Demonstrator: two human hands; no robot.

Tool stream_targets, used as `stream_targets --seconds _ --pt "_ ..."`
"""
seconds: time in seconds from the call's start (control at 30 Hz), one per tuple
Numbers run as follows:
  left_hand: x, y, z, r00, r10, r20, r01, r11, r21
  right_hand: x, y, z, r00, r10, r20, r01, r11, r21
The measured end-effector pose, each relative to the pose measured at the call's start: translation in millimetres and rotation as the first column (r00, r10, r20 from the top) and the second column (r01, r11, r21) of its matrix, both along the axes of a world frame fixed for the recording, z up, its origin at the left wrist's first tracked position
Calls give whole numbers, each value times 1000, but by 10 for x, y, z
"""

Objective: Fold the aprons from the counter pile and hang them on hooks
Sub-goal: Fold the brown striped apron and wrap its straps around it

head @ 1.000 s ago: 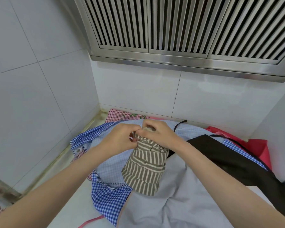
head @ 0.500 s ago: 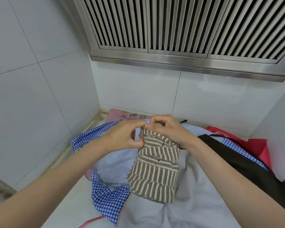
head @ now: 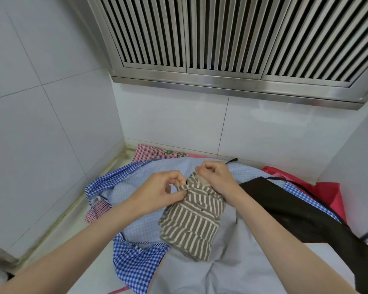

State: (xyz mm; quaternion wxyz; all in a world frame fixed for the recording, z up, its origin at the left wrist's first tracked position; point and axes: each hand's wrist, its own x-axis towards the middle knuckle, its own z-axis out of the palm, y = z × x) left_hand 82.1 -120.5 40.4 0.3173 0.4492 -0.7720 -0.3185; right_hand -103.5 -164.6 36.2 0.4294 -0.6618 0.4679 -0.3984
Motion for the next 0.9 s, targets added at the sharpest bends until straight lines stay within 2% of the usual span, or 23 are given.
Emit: stream_targets --seconds 0.17,0.2,0.27,0.33,0.37,0.43,0.6,0.67,0.73,0.83,0.9 --pt "144 -97 -22 977 -38 208 61 992 -107 50 78 250 979 71 -189 -116 965 -236" --pt "171 -123 -49 962 -13 273 49 991 -124 88 106 291 979 79 -187 -130 951 -279" --pt "223 -175 -140 913 41 405 12 992 -129 177 118 327 998 61 -33 -68 953 -295" --pt "197 -142 -301 953 15 302 0 999 -51 233 48 353 998 7 68 12 962 -273" --pt "146 -141 -359 971 0 241 7 1000 -26 220 -10 360 998 -31 57 46 961 -273" --pt "84 -165 -450 984 -18 175 12 999 38 170 -134 325 998 -21 -67 7 981 -195" --pt "17 -262 -706 994 -96 52 83 974 212 -177 -116 -141 948 163 -274 -131 983 131" --pt "-26 -277 -822 990 -122 77 99 964 247 -287 -49 -273 885 302 -354 -224 943 245" --pt "-82 -292 -902 985 -140 97 112 962 250 -358 0 -371 849 357 -390 -238 916 322" --pt "-216 -276 -993 980 -150 127 121 969 215 -366 52 -567 795 310 -522 -178 941 288" --pt "-327 -208 -1066 979 -145 144 119 977 175 -376 41 -776 814 275 -512 -208 960 185"
